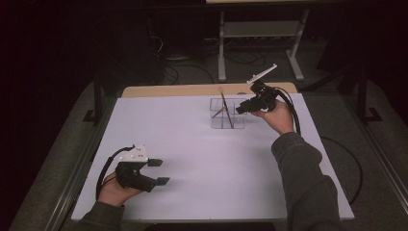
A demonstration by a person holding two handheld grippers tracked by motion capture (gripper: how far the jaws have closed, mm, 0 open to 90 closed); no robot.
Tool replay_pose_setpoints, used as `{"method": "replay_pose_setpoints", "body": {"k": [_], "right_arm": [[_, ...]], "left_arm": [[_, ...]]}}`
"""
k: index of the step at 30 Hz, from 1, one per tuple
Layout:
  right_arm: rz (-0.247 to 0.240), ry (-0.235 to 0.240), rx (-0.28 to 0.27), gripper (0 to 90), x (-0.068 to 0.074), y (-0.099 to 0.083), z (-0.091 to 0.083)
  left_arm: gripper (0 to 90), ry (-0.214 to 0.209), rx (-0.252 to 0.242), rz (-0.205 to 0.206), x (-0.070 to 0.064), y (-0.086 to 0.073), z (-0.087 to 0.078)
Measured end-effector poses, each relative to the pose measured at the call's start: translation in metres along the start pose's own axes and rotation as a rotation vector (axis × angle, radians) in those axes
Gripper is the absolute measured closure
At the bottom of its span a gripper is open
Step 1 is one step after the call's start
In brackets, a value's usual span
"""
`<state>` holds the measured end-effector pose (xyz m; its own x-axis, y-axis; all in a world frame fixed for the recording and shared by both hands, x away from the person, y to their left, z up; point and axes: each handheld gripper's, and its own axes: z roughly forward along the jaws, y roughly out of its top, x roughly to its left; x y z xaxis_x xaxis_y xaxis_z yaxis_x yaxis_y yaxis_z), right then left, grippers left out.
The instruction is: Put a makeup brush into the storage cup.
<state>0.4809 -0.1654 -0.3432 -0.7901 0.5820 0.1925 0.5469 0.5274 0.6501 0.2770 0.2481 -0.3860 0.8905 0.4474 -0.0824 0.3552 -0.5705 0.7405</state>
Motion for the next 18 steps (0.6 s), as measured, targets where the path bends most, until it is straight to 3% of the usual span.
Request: {"method": "replay_pose_setpoints", "body": {"k": [18], "right_arm": [[0.031, 0.001, -0.024, 54.8, 0.005, -0.025, -0.012]], "left_arm": [[29.3, 0.01, -0.009, -0.019, 0.0, -0.001, -0.001]]}}
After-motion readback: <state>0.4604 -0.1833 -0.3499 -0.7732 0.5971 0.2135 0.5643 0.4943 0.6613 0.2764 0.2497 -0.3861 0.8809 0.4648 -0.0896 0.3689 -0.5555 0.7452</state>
